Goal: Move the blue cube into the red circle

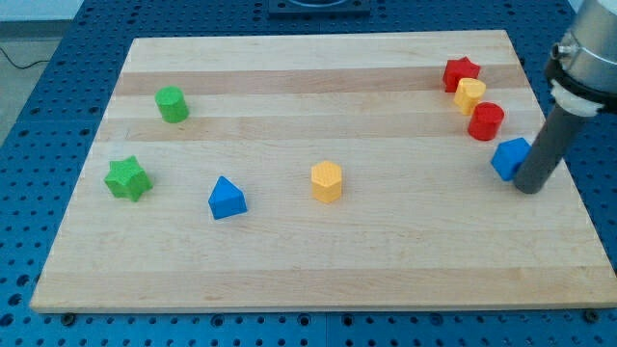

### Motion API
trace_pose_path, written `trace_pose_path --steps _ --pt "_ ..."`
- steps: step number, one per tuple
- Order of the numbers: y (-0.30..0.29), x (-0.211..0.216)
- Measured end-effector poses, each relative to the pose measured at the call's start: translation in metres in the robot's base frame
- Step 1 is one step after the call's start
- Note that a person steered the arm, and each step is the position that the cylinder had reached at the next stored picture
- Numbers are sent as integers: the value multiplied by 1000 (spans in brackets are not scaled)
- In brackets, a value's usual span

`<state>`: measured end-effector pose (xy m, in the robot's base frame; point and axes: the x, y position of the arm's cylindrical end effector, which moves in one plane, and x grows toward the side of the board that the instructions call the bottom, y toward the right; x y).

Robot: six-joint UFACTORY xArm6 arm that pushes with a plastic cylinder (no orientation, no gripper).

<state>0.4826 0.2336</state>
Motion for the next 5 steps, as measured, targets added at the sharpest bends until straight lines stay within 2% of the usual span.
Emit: trace_pose_path --steps 2,4,5 --pt "-16 -12" --pt "2 2" --pt "2 -9"
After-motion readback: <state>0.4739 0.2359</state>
